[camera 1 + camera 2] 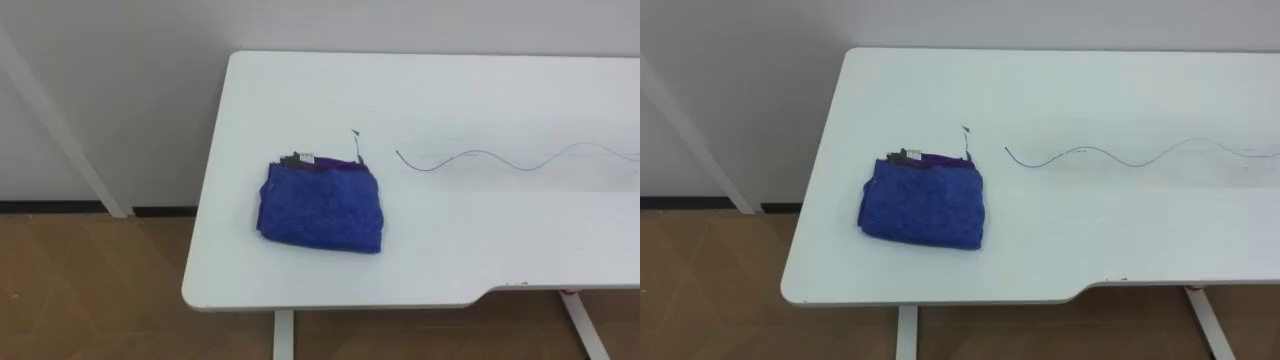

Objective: Wipe table

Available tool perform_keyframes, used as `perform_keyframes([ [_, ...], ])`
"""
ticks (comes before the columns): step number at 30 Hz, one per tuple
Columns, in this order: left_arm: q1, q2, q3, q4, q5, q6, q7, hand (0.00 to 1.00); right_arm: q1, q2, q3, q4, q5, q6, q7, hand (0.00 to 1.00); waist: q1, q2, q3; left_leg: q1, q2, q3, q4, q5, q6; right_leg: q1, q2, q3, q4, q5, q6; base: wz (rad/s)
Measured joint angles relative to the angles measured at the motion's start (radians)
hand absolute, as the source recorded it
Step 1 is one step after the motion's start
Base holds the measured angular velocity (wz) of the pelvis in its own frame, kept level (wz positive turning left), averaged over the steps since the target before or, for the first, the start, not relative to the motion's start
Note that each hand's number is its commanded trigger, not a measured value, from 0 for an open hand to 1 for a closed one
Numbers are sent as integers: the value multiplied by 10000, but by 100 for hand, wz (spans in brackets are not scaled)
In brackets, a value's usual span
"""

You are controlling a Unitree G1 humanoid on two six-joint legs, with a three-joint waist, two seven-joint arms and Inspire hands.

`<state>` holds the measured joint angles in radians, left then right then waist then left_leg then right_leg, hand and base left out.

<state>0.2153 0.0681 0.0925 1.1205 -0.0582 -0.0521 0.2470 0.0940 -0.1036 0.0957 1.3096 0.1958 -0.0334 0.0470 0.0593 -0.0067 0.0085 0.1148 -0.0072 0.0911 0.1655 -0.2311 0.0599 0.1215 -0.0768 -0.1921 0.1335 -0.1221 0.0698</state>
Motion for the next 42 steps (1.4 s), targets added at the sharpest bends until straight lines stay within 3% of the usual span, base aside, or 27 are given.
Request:
perform_keyframes([
  [17,63,0,4,3,-237,15,-267,0,28,0,11,7,107,8,418,0,10,-66,7,3,4,10,-27,-2,2,-11,2,-24,0,0,0,0],
  [26,202,2,113,-1,-511,51,-406,0,84,7,-341,234,923,124,-549,0,-54,-118,14,92,-12,-85,-44,-2,5,105,1,-5,-1,0,0,3],
  [27,200,4,128,-5,-600,73,-408,0,228,-4,-594,258,1161,131,-732,0,-71,-190,72,202,-6,-85,-68,-2,5,189,1,-13,0,-10,14,0],
  [32,403,117,1019,-4,-689,117,-410,0,237,-199,-2827,270,2183,185,-1456,0,-509,-208,49,426,-14,-124,-155,-3,6,397,5,-37,6,-22,17,2],
  [36,569,501,2005,-220,-535,248,-402,0,70,-896,-4959,-93,2267,357,-2511,0,-829,-316,-9,463,-44,-17,-206,-1,7,362,5,33,34,-22,17,-10],
  [39,632,743,2011,-341,-96,247,-382,0,-70,-1386,-5213,-974,2207,335,-3541,0,-812,-339,-13,462,-33,197,-207,-2,7,267,11,64,39,-26,10,-22],
  [42,593,749,2129,-346,146,243,-442,0,-531,-1702,-5833,-1743,1522,285,-4452,0,-808,-407,-40,453,-41,357,-209,-1,7,206,10,150,35,-26,10,-16],
])
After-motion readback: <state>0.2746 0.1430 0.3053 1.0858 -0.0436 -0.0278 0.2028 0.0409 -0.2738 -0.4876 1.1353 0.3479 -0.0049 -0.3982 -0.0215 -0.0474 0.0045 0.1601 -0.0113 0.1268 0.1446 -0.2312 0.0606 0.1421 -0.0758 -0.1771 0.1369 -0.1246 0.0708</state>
